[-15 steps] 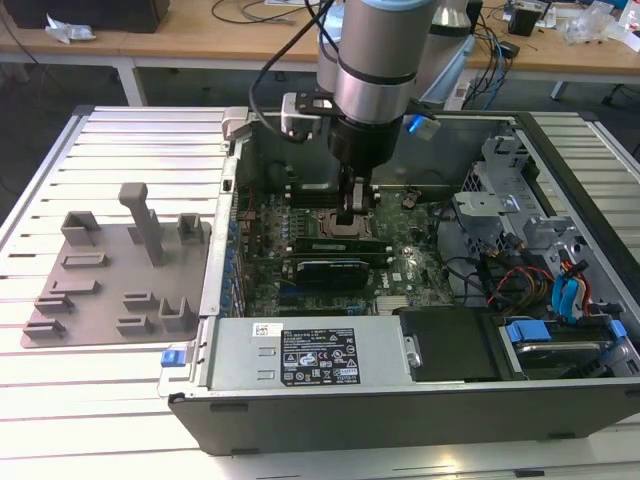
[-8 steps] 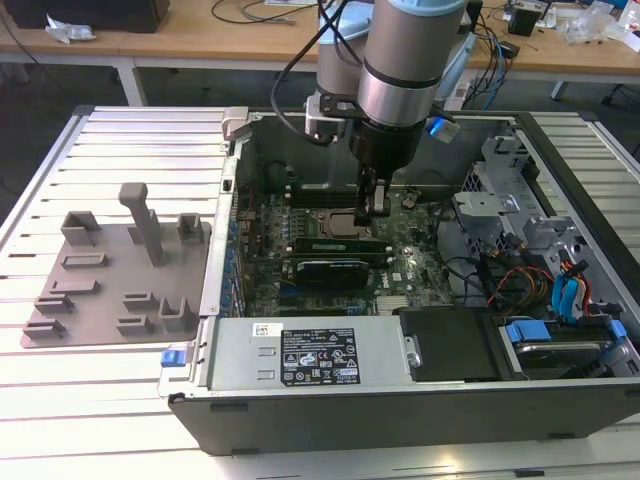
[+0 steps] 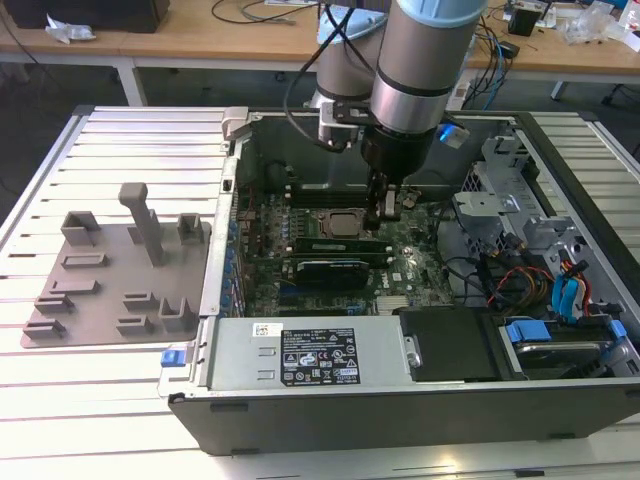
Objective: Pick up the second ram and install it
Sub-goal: 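Press down the second ram until it locks into place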
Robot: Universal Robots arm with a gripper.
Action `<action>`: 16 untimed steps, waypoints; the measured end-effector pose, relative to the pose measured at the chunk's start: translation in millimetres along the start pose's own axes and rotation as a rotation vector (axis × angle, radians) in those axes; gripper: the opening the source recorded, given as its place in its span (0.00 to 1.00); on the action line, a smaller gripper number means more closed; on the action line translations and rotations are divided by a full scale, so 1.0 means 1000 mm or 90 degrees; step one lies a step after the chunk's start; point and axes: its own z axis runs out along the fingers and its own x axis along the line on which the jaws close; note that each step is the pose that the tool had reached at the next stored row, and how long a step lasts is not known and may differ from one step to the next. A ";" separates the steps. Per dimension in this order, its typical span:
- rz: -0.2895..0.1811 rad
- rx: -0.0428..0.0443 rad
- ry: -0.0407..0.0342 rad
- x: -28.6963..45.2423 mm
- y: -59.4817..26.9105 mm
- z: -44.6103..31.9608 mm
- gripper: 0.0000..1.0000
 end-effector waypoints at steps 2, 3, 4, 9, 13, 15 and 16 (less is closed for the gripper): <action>0.000 0.0000 0.0001 0.0001 -0.0035 0.0079 0.11; 0.000 -0.0001 0.0000 -0.0001 -0.0094 0.0117 0.11; 0.000 -0.0001 0.0000 0.0014 -0.0120 0.0128 0.11; 0.000 -0.0002 0.0002 0.0069 -0.0140 0.0211 0.11; 0.000 0.0021 -0.0002 0.0067 -0.0126 0.0123 0.11; 0.000 0.0041 -0.0019 0.0091 -0.0020 0.0126 0.11; 0.000 0.0048 -0.0024 0.0101 0.0064 0.0130 0.11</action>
